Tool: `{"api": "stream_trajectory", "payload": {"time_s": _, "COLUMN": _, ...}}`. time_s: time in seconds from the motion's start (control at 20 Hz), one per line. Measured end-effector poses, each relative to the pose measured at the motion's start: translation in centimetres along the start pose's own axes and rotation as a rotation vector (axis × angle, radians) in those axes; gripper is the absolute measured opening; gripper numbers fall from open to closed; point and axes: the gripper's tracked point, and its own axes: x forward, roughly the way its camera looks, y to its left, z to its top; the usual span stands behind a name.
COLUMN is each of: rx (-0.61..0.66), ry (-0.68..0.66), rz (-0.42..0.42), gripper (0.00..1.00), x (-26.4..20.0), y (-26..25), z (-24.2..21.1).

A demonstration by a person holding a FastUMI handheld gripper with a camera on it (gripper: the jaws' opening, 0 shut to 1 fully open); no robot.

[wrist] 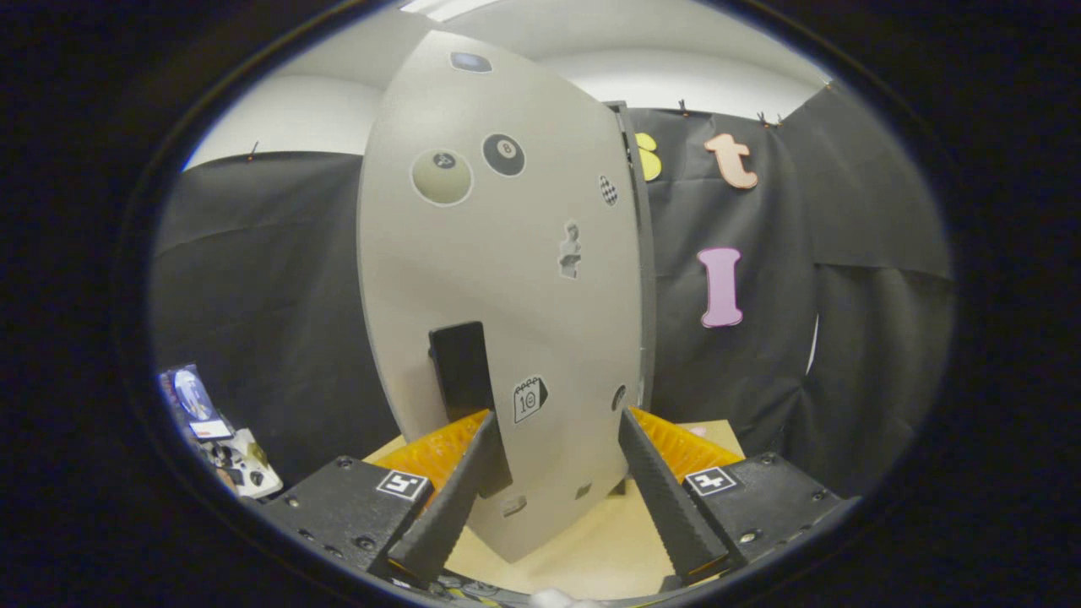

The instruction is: Open the shoe cabinet door, grab the shoes and put them into the shoe cabinet, then close the shoe cabinet door.

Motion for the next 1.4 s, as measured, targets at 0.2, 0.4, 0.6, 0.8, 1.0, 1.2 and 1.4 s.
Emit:
{"api": "stream_trajectory", "payload": {"time_s": 0.2, "rx": 0.002, "ry": 0.015, "rz": 0.042, "gripper": 0.96, "x": 4.0, "y": 4.1, "z": 0.3}}
{"api": "stream_trajectory", "payload": {"time_s": 0.4, "rx": -0.018, "ry": 0.003, "rz": 0.015, "gripper": 0.99, "x": 5.9, "y": 6.0, "z": 0.9}}
{"api": "stream_trajectory", "payload": {"time_s": 0.6, "rx": -0.034, "ry": -0.020, "rz": -0.042, "gripper": 0.99, "x": 5.8, "y": 6.4, "z": 1.1}}
{"api": "stream_trajectory", "payload": {"time_s": 0.8, "rx": -0.037, "ry": -0.033, "rz": -0.079, "gripper": 0.99, "x": 5.0, "y": 7.1, "z": 1.4}}
{"api": "stream_trajectory", "payload": {"time_s": 1.0, "rx": -0.042, "ry": -0.053, "rz": -0.116, "gripper": 0.99, "x": 3.8, "y": 8.0, "z": 2.0}}
{"api": "stream_trajectory", "payload": {"time_s": 1.2, "rx": -0.057, "ry": -0.078, "rz": -0.175, "gripper": 0.99, "x": 1.2, "y": 8.1, "z": 2.3}}
{"api": "stream_trajectory", "payload": {"time_s": 1.4, "rx": -0.043, "ry": -0.101, "rz": -0.231, "gripper": 0.99, "x": -2.3, "y": 7.8, "z": 2.2}}
